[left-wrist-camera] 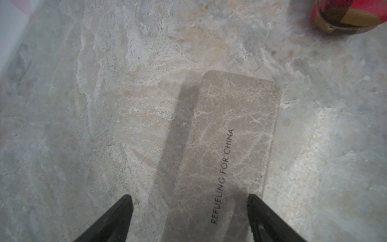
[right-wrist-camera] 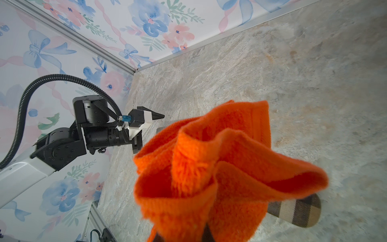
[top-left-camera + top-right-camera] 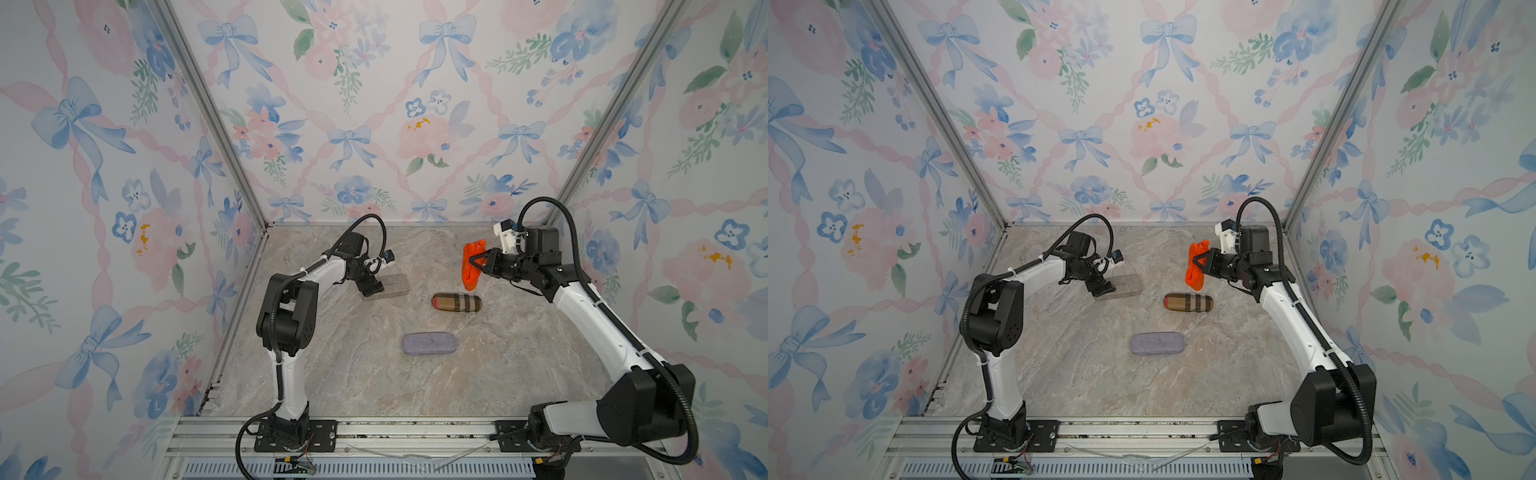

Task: Wipe the eyeglass case
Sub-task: Pick up the eyeglass case from the center of the board.

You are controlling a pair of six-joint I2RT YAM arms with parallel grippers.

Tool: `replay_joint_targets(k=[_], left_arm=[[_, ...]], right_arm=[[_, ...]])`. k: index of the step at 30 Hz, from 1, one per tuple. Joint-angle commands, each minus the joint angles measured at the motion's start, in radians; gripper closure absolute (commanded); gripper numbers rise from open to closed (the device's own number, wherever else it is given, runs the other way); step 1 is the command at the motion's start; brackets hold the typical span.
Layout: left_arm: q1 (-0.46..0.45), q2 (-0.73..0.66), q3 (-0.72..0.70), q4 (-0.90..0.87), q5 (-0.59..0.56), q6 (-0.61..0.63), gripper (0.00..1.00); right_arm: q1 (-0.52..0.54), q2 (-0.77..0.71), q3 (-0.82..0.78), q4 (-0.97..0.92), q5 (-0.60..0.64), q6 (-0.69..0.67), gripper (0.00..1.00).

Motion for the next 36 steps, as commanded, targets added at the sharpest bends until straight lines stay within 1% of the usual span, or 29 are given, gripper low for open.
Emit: replay_joint_targets(k=[1,6,11,15,18,23,28,36], left_arm=[[-0.004,0.0,-0.041,-0.054,0.047,-0.004,0.11],[-0.003,-0.055,-0.057,-0.057,0.099,-0.037,0.1],[-0.003,-0.063,-0.074,-0.055,0.071,-0.035,0.09],[-0.006,-0.072,-0.082,-0.055,0.081,-0.054,0.1],[-0.005,-0.105,-0.105,-0.047,0.085,-0.062,0.09],[-0.006,-0.158,-0.148,-0.008,0.124,-0.097,0.09],[-0.021,-0.139,-0.187,-0.005,0.077,-0.092,0.09],[-0.013,-0.084,-0.177,0.006,0.029,-0.095,0.09]], right_arm=[[0.01,-0.005,0.014,0.021,-0.02,-0.019,1.0],[0.011,-0.009,0.007,0.026,-0.028,-0.014,1.0],[0.01,-0.028,-0.017,0.037,-0.025,-0.008,1.0],[0.011,-0.035,-0.023,0.031,-0.025,-0.013,1.0],[0.01,-0.04,-0.026,0.034,-0.023,-0.013,1.0],[0.014,-0.042,-0.031,0.046,-0.028,-0.004,1.0],[0.014,-0.057,-0.046,0.056,-0.026,-0.001,1.0],[0.014,-0.054,-0.038,0.036,-0.029,-0.024,1.0]])
